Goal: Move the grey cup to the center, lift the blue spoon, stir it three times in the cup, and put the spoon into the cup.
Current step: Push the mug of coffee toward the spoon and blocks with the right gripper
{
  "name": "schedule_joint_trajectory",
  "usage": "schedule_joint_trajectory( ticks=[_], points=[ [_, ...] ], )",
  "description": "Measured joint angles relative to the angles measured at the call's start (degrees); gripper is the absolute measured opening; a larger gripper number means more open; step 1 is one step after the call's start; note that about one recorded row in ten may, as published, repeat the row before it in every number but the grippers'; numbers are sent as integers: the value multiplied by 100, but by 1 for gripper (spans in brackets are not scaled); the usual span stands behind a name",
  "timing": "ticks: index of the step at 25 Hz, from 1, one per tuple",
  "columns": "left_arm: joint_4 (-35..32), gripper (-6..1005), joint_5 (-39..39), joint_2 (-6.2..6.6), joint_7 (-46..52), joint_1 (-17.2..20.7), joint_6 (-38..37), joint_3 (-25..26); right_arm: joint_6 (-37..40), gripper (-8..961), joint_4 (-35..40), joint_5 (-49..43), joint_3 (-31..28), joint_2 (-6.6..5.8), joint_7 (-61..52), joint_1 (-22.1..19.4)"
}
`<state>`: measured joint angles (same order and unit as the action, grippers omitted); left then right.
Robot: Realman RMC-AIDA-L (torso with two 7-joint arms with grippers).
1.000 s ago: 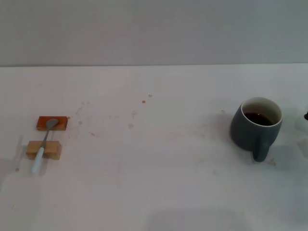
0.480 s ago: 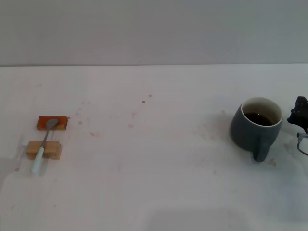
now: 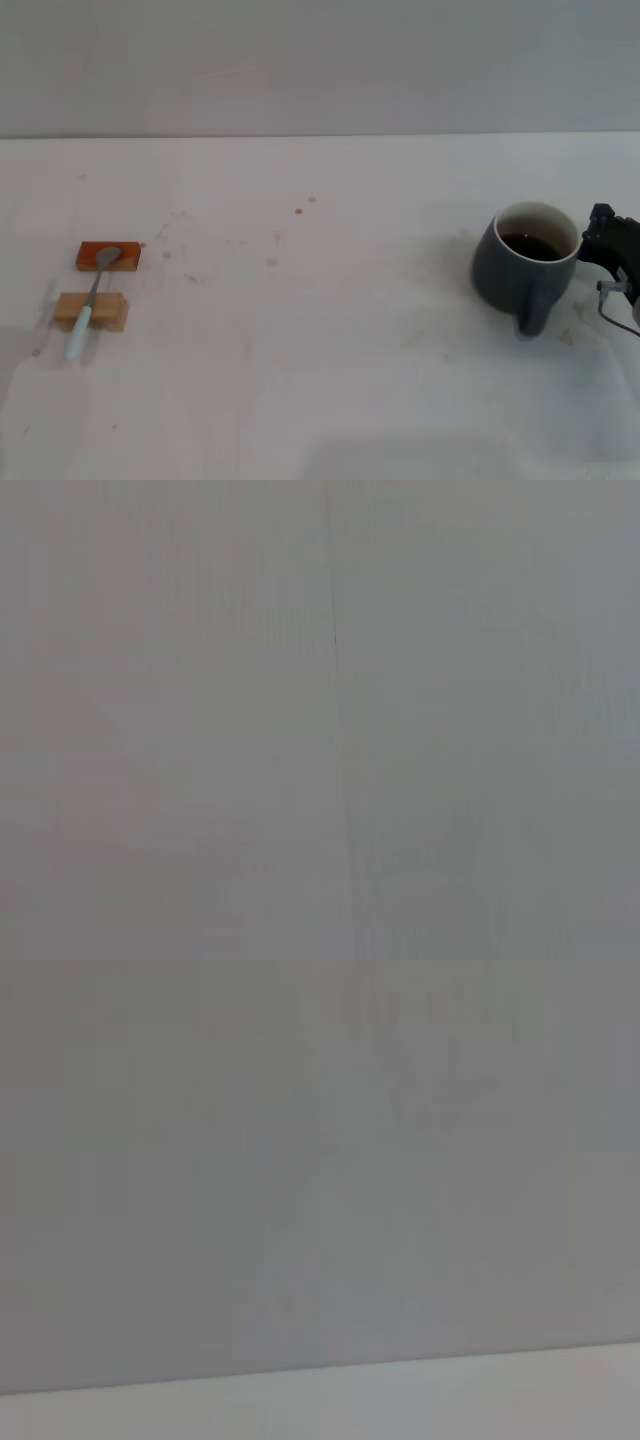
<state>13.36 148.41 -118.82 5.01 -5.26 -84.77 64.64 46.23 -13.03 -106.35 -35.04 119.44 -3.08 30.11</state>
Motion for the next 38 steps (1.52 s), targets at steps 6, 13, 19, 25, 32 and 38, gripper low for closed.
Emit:
schedule_joint_trajectory(
  ticks=[6, 13, 19, 25, 32, 38],
  points=[
    [0, 797, 6, 0, 0, -6, -3, 2, 0, -1, -78, 0, 130, 0, 0, 11],
    [61, 797, 10, 0, 0, -8, -5, 2, -111, -1, -231, 0, 394, 4, -3, 72],
    [72, 797, 14, 0, 0, 1, -5, -5, -205, -1, -480, 0, 678, 9, 9, 177],
    [71, 796, 14, 0, 0, -5, -5, -5, -216, -1, -624, 0, 814, 9, 11, 243],
    [69, 796, 13, 0, 0, -18, -5, -5, -271, -1, -899, -7, 1088, 11, 10, 347],
    [69, 796, 12, 0, 0, -22, -5, -5, -356, -1, -1031, -228, 1095, 17, -17, 397]
  ],
)
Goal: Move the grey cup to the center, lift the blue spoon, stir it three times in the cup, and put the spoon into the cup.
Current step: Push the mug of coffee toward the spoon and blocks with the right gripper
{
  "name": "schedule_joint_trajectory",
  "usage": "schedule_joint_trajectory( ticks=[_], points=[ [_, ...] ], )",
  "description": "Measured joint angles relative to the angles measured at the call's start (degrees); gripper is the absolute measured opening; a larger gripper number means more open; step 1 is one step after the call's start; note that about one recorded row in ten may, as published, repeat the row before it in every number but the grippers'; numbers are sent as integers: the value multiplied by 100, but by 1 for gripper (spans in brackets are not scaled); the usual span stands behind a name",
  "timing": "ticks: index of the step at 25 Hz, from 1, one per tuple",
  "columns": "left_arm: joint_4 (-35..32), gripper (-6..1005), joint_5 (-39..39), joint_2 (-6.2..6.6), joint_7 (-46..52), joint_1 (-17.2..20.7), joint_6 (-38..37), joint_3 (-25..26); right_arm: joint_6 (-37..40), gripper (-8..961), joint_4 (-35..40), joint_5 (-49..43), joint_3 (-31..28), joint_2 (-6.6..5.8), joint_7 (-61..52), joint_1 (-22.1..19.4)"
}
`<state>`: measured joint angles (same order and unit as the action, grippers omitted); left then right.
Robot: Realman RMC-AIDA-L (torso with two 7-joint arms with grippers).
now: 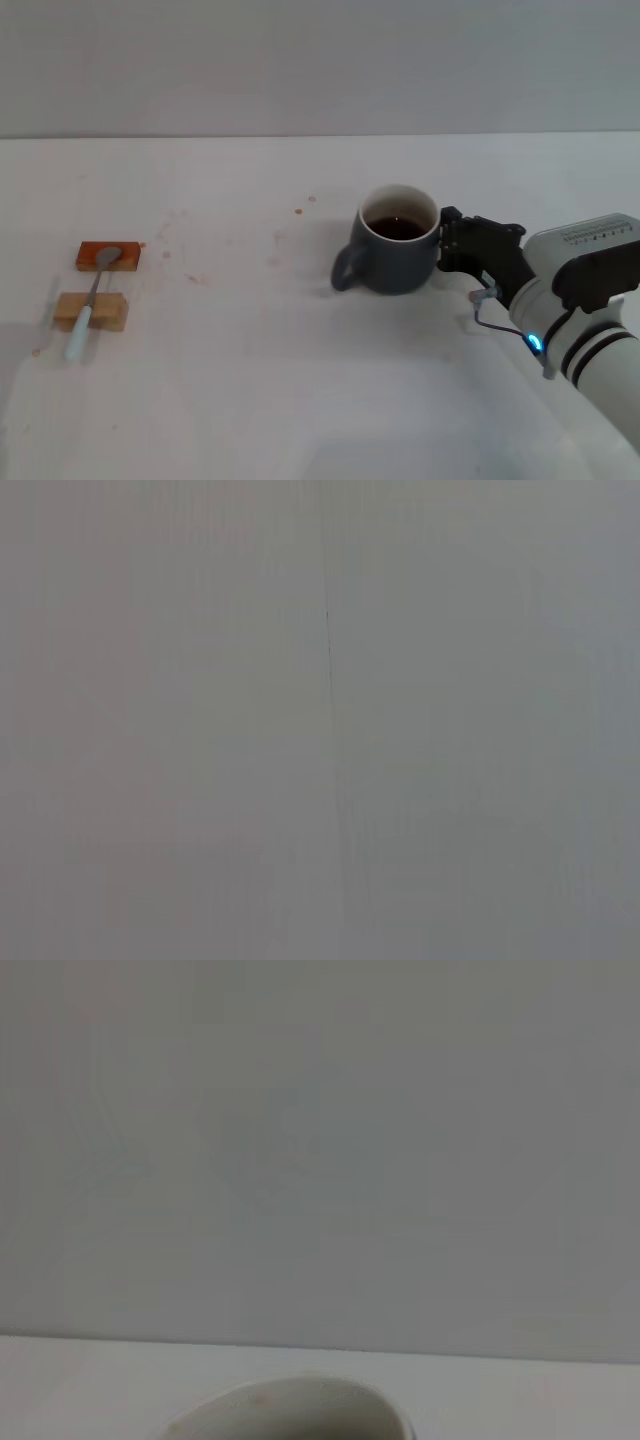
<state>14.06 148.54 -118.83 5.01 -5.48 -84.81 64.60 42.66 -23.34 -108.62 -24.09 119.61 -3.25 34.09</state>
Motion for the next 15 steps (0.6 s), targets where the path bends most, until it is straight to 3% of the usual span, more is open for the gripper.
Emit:
schedule_joint_trajectory(
  ticks=[15],
  points=[
    [33, 795, 0, 0, 0, -5, 0, 0, -244, -2, -289, -358, 1, 19, -13, 174]
  ],
)
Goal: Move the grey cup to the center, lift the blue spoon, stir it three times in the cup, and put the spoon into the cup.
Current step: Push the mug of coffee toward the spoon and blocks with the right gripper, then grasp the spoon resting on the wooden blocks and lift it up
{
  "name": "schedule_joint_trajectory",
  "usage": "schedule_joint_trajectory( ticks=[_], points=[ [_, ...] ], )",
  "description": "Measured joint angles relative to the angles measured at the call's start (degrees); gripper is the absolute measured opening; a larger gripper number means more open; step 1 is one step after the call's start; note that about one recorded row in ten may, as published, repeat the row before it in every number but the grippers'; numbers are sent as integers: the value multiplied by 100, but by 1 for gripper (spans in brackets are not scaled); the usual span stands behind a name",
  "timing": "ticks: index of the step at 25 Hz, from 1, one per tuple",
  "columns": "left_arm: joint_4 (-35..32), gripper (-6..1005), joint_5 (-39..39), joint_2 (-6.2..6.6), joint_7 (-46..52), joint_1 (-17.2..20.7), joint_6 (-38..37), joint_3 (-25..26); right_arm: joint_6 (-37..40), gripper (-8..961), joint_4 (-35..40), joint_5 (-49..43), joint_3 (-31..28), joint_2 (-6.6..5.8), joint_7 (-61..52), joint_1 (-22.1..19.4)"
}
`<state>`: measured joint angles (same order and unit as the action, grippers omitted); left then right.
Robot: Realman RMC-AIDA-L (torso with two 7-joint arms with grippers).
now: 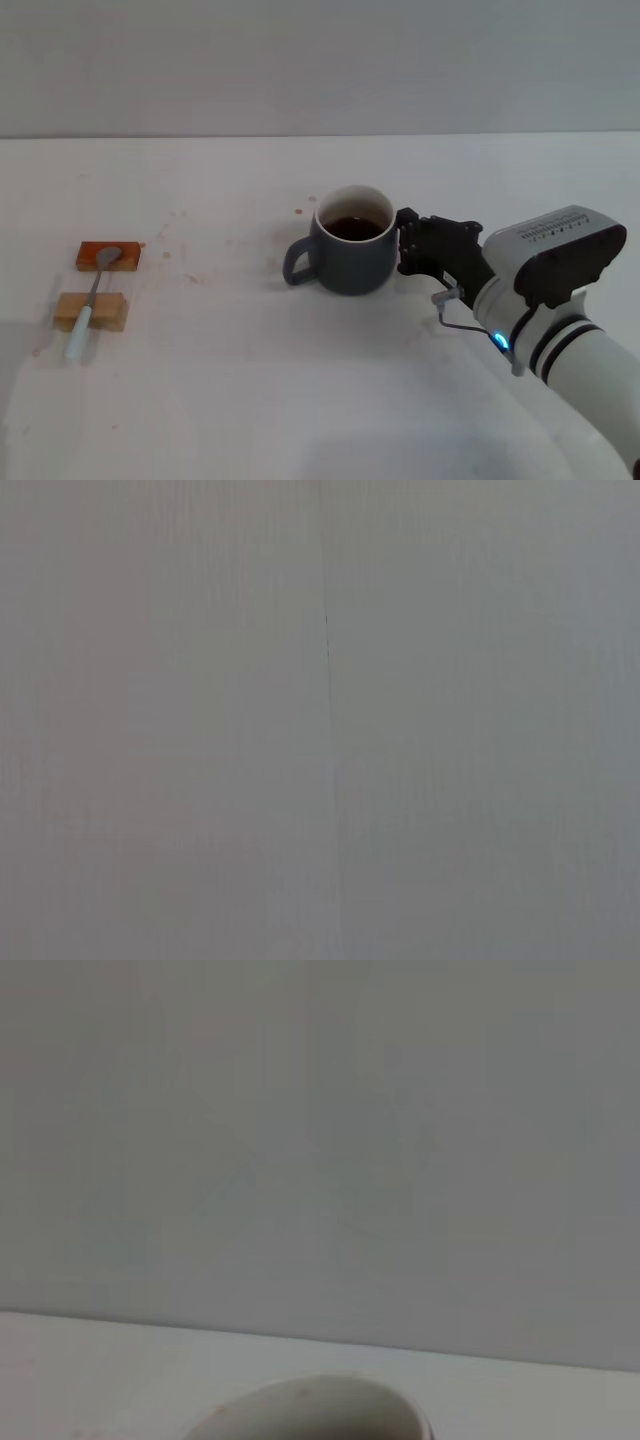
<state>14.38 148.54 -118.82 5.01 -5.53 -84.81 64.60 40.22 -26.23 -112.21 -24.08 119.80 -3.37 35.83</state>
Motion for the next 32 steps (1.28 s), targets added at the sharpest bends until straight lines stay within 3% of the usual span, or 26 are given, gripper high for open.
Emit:
schedule_joint_trajectory(
  ticks=[18, 23, 32],
  points=[
    [38, 794, -7, 0, 0, 27, 0, 0, -418, -2, -309, -377, 17, 8, -5, 154],
    [39, 794, -12, 0, 0, 34, 0, -14, -54, -2, -183, -381, -7, 9, 9, 3],
    [38, 794, -20, 0, 0, 144, 0, -293, 1697, -2, 705, -329, -514, -34, -7, -805]
  ],
)
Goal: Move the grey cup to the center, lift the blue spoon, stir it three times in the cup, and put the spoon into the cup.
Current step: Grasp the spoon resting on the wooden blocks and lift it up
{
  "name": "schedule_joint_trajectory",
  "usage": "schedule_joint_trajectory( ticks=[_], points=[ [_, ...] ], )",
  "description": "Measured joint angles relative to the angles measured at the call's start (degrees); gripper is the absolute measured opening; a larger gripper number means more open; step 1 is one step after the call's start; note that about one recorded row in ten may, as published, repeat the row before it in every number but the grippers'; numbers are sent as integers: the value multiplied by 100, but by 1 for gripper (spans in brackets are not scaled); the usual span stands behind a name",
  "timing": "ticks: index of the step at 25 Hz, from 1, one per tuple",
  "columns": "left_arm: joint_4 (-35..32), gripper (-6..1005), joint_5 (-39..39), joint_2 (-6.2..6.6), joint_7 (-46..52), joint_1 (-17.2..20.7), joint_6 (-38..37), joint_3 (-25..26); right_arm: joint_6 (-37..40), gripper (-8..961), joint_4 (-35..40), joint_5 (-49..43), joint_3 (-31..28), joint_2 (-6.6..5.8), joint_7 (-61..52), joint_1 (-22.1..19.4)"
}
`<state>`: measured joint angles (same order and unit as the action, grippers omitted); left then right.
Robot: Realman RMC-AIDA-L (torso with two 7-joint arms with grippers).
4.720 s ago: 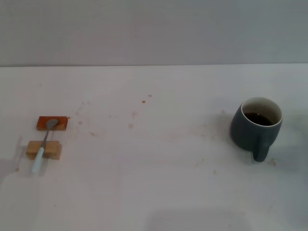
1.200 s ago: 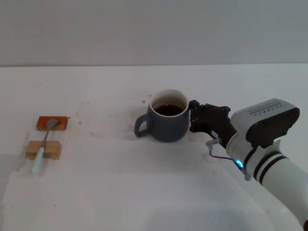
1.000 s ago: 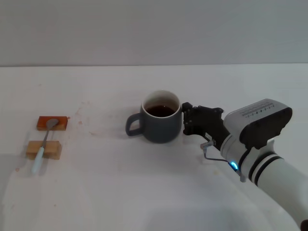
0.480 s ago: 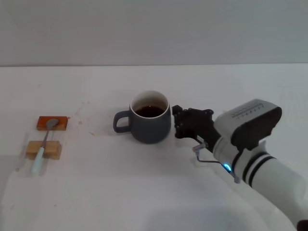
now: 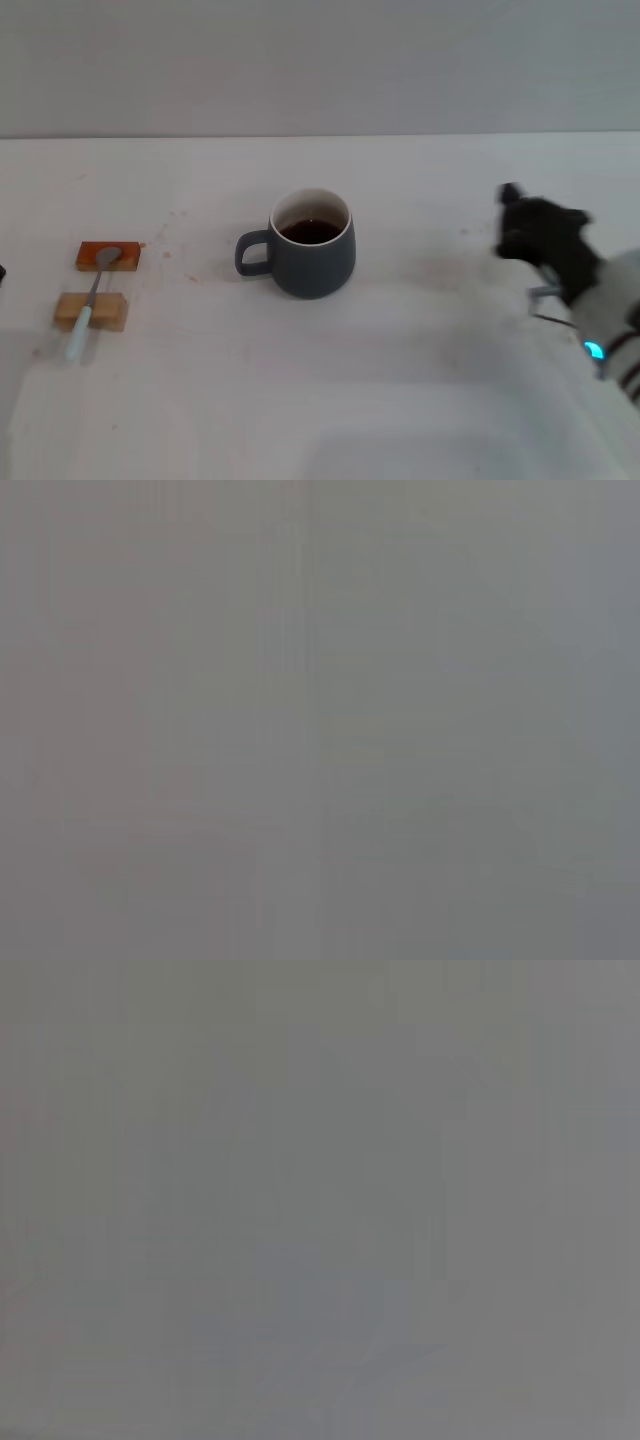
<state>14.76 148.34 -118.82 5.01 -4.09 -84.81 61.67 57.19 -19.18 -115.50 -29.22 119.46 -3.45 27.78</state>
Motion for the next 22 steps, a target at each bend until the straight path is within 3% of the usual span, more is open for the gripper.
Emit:
schedule_joint_trajectory(
  ticks=[4, 7, 16, 22],
  points=[
    [10, 794, -9, 0, 0, 87, -23, -219, 513, -2, 196, 9, -251, -11, 0, -282],
    [26, 793, -14, 0, 3, 167, -9, -795, 815, -2, 362, 15, -707, -18, 0, -568],
    [120, 793, -23, -28, 6, 411, 148, -1366, 716, -2, 489, 20, -928, -18, 1, -663],
    [130, 793, -25, -16, 8, 385, 734, -1560, 613, -2, 475, 20, -932, -11, 1, -617]
  ],
)
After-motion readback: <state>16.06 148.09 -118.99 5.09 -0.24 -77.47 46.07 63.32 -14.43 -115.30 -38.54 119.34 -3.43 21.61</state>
